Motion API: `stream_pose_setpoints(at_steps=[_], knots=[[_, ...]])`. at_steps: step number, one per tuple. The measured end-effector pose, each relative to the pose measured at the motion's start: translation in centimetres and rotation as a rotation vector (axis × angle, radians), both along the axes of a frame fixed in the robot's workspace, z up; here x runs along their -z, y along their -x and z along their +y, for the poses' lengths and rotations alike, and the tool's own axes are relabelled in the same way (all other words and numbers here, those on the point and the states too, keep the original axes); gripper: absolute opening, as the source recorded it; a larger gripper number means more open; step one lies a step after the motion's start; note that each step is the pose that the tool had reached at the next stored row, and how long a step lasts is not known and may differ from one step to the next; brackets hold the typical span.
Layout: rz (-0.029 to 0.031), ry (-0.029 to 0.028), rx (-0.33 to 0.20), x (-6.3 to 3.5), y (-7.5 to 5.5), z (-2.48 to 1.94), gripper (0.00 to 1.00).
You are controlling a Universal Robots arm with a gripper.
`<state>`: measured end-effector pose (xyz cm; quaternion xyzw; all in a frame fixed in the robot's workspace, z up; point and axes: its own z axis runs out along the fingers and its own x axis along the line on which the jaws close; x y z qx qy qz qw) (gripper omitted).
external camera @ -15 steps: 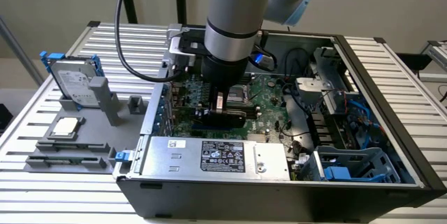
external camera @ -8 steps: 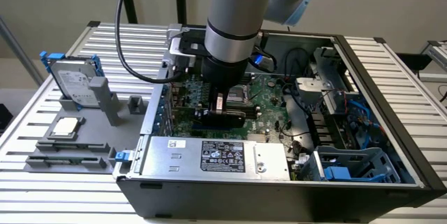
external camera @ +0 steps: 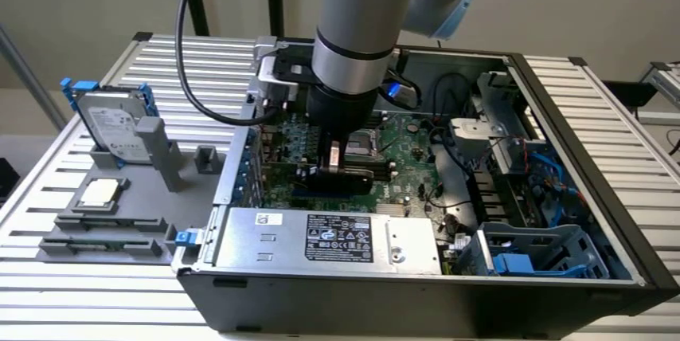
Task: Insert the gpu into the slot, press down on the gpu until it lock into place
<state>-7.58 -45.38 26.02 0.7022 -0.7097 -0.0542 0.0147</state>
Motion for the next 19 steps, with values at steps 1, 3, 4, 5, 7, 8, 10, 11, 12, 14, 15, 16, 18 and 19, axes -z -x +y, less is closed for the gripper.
stream_pose_setpoints(at_steps=[1,3,4,5,7,8,10,11,12,14,15,16,18,19], knots=[[0.0002,0.0,0.0,0.03,-0.01,0.0,0.26],[0.0011,0.0001,0.0,0.09,-0.03,0.0,0.26],[0.0018,0.0002,-0.001,0.12,-0.03,-0.01,0.26],[0.002,0.0,-0.001,0.17,-0.04,0.0,0.26],[0.0034,-0.0002,-0.001,0.25,-0.06,0.0,0.26],[0.004,-0.0002,-0.001,0.29,-0.06,0.0,0.26],[0.0046,0.0,-0.001,0.35,-0.08,0.0,0.26],[0.0048,0.0,-0.001,0.4,-0.09,0.0,0.26],[0.0049,0.0001,-0.001,0.45,-0.11,-0.01,0.26],[0.0046,0.0,-0.002,0.59,-0.15,0.0,0.26],[0.0046,0.0001,-0.002,0.65,-0.16,-0.01,0.26],[0.0047,0.0003,-0.002,0.71,-0.16,-0.01,0.26],[0.0049,0.0003,-0.002,0.81,-0.16,-0.01,0.26],[0.005,0.0005,-0.002,0.84,-0.16,-0.01,0.26]])
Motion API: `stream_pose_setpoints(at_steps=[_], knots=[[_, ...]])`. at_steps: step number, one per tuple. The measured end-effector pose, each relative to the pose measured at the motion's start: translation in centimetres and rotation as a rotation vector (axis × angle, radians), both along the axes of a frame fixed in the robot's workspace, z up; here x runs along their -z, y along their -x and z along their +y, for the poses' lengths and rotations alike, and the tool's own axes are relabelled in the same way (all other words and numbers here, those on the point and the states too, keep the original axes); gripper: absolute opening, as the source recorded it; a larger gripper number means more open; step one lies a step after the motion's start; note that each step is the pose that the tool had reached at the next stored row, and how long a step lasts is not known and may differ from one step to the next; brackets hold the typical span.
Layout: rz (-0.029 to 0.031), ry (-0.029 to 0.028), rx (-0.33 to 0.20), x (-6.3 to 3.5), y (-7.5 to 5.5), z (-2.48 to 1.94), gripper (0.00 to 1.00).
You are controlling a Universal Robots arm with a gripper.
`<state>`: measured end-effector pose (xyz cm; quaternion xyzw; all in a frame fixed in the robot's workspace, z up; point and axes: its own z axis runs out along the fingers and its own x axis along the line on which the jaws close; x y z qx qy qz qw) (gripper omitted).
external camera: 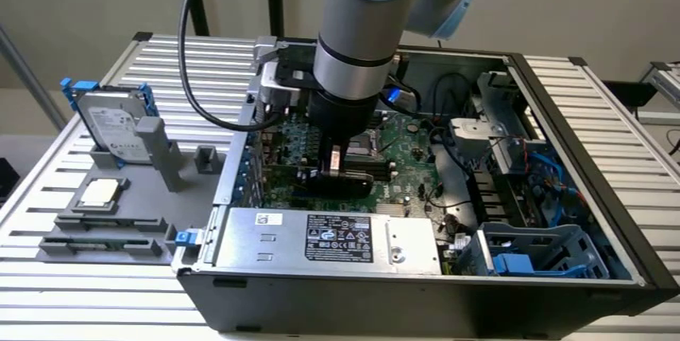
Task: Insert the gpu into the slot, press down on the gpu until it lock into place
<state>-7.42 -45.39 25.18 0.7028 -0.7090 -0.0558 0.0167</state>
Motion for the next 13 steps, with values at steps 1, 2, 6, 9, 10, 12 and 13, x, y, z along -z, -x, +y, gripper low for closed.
stream_pose_setpoints(at_steps=[1,2,6,9,10,12,13], knots=[[0.0,0.0,0.0,0.02,0.0,0.0,0.26],[-0.0001,-0.0001,0.0,0.03,0.0,0.0,0.26],[0.0001,-0.0006,-0.001,-0.49,0.0,0.01,0.27],[0.0005,-0.0006,-0.001,-1.83,0.0,0.01,0.34],[0.0006,-0.0006,-0.001,-2.29,0.0,0.01,0.34],[0.0006,-0.0006,-0.002,-3.2,0.0,0.05,0.34],[0.0006,-0.0007,-0.002,-3.59,0.0,0.1,0.34]])
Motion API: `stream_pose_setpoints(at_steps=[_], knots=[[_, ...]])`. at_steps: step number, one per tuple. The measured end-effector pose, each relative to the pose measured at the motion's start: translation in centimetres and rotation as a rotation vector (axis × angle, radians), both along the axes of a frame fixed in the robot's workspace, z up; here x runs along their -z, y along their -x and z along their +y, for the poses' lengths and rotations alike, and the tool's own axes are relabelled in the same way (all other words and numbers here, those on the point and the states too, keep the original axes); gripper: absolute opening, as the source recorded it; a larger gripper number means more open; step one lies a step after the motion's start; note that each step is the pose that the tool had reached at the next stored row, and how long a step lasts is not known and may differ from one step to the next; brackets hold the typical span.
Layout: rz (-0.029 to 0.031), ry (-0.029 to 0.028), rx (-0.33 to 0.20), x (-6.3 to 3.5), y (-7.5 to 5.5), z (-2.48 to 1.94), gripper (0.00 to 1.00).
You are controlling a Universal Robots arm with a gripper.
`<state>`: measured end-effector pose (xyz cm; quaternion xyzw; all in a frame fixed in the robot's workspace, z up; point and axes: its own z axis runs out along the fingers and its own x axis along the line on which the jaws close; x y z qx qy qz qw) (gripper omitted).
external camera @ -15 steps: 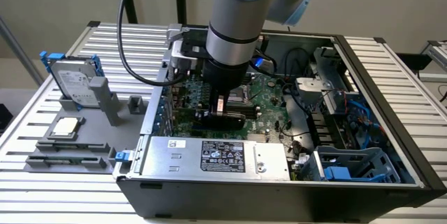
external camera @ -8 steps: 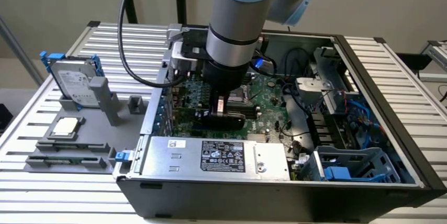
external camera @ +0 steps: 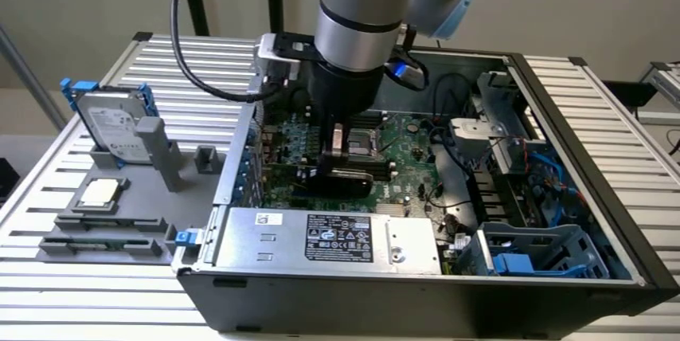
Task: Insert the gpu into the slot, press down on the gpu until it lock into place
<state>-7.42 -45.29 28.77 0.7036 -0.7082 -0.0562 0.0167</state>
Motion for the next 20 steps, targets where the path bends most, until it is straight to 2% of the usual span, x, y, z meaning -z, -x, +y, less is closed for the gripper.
stream_pose_setpoints(at_steps=[3,5,6,7,20], knots=[[-0.0001,0.0001,-0.001,-0.41,0.1,0.24,0.31],[-0.0001,0.001,-0.002,-0.41,0.3,0.43,0.18],[-0.0002,0.0014,-0.002,-0.38,0.4,0.52,0.18],[-0.0002,0.002,-0.003,-0.34,0.5,0.61,0.13],[-0.0003,0.0042,-0.011,1.44,0.7,0.73,0.11]])
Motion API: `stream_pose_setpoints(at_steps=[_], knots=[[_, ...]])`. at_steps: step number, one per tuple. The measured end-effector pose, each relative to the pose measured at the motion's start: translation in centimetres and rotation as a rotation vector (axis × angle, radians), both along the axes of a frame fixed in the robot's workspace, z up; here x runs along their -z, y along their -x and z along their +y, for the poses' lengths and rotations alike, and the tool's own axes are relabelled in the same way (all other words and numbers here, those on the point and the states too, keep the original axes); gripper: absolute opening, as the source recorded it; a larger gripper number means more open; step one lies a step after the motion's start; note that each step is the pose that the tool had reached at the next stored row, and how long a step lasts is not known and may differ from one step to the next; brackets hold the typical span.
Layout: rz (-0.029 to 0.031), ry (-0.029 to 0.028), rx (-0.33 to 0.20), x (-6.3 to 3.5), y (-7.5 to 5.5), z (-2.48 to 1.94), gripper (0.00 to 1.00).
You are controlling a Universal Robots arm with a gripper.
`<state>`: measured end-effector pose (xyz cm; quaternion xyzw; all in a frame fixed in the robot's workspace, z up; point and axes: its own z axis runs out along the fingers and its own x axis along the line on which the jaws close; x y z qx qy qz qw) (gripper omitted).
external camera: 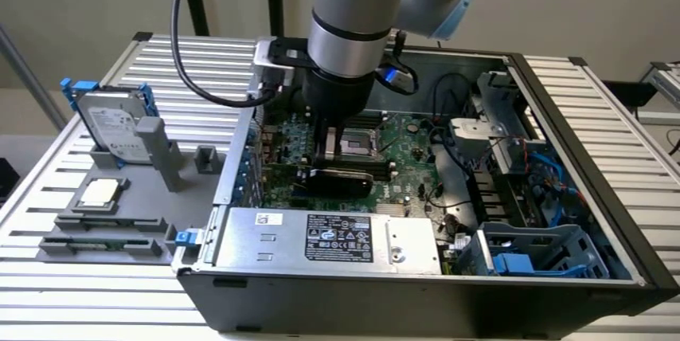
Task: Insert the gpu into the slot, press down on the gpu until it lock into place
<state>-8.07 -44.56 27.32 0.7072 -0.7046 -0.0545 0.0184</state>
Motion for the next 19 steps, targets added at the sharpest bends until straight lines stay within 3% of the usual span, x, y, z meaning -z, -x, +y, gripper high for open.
stream_pose_setpoints(at_steps=[15,17,19], knots=[[0.0,0.0022,-0.001,0.8,0.1,0.0,0.11],[-0.0017,-0.0003,-0.001,0.3,0.1,0.04,0.11],[-0.0001,0.0019,-0.001,-0.74,0.1,0.0,0.11]])
